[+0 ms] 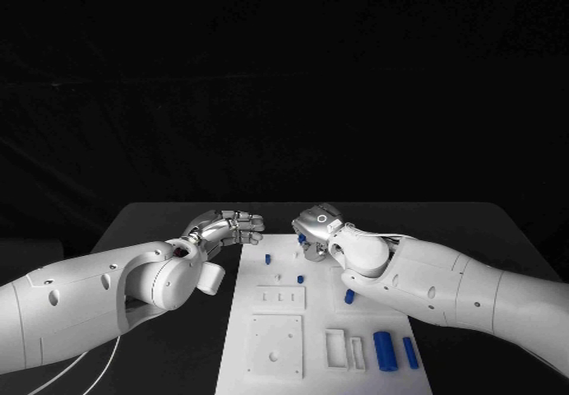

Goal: Assemble the parts on the task board

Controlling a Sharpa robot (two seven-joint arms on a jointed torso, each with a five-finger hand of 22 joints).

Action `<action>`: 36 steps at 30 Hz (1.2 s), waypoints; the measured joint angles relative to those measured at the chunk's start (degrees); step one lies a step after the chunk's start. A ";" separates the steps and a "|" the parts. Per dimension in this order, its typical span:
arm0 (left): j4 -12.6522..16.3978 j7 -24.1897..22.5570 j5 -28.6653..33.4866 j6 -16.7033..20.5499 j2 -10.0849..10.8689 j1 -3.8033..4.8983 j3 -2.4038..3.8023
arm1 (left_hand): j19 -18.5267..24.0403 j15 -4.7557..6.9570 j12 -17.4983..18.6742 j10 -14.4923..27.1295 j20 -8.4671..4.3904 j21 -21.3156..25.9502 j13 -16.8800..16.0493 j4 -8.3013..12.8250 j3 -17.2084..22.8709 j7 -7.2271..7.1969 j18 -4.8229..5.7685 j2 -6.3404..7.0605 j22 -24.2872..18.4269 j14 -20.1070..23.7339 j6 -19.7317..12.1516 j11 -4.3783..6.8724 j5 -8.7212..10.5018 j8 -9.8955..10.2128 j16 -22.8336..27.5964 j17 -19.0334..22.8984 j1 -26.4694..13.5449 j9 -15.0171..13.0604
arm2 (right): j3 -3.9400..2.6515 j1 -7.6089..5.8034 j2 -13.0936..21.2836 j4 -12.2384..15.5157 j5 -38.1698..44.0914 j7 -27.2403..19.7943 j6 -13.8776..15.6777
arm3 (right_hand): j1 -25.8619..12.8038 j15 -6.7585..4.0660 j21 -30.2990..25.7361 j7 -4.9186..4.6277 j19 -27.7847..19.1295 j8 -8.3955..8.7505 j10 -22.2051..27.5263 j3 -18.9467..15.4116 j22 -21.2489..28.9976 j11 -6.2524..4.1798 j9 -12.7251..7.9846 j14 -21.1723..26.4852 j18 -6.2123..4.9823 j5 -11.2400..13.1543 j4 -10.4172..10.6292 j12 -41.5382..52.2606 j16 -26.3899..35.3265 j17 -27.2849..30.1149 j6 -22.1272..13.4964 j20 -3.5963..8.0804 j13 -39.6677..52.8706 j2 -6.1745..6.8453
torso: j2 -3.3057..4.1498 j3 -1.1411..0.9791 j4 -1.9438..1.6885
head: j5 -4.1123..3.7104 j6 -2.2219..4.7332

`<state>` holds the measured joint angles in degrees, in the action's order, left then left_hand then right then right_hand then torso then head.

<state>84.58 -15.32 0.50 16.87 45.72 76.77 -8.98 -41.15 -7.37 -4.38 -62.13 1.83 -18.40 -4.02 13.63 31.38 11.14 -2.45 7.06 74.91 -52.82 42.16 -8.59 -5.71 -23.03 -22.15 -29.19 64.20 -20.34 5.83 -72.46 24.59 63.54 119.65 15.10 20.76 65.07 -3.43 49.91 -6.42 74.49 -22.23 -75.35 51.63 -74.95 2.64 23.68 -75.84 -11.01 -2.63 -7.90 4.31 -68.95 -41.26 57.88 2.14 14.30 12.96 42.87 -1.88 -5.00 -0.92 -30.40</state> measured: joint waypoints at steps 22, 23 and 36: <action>0.08 0.01 -0.06 0.00 -0.20 0.10 0.00 | 0.00 0.00 0.00 0.00 0.01 0.00 0.00 0.00 0.00 0.00 0.25 0.00 0.05 0.00 0.00 0.00 0.00 0.22 -0.01 0.00 0.00 0.00 | 0.00 -0.02 -0.70 -0.85 -0.28 -0.08 -0.15 | 0.34 -0.13 0.00 0.00 -0.09 0.01 -0.10 0.15 0.01 0.11 0.00 0.12 0.00 0.02 -0.18 -0.11 0.00 0.08 0.31 -0.11 -0.02 0.25 | 0.05 0.08 -0.12 | 0.08 -0.21; 0.09 0.01 -0.06 0.00 -0.18 0.11 0.00 | 0.00 0.00 0.00 0.00 0.00 0.00 0.00 0.00 0.00 0.00 0.25 0.00 0.05 0.00 0.00 0.00 0.00 0.22 -0.01 0.00 0.00 0.00 | 0.00 -0.02 -0.73 -0.90 -0.32 -0.09 -0.20 | 0.34 -0.13 0.00 0.00 -0.09 0.01 -0.11 0.15 0.01 0.11 0.00 0.12 0.01 0.02 -0.18 -0.11 0.00 0.08 0.30 -0.11 -0.02 0.25 | 0.06 0.08 -0.12 | 0.09 -0.23; 0.11 0.03 -0.35 0.00 -0.27 0.35 0.00 | 0.00 0.00 0.00 0.00 0.00 0.00 0.00 0.00 0.00 0.00 0.26 0.00 0.04 0.00 0.00 0.00 0.00 0.22 -0.01 0.00 0.00 0.00 | 0.01 -0.02 -1.24 -1.60 -1.07 -0.43 -0.69 | 0.34 0.07 0.00 -0.02 -0.19 0.15 -0.10 0.08 0.02 0.11 -0.04 0.31 0.00 0.19 -0.24 -0.17 0.00 0.19 0.24 -0.22 -0.08 0.25 | 0.09 0.04 -0.06 | 0.29 -0.41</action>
<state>84.70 -15.30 0.15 16.87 45.45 77.12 -8.97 -41.16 -7.37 -4.38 -62.13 1.84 -18.40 -4.02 13.62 31.37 11.14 -2.19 7.06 74.94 -52.82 42.16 -8.59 -5.71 -22.81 -22.17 -29.19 64.20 -20.34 5.84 -72.48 23.35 61.94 118.58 14.67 20.07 65.40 -3.37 49.91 -6.44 74.29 -22.08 -75.45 51.71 -74.92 2.75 23.64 -75.54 -11.01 -2.44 -8.14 4.14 -68.95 -41.07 58.11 1.93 14.22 13.22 42.96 -1.85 -5.06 -0.64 -30.81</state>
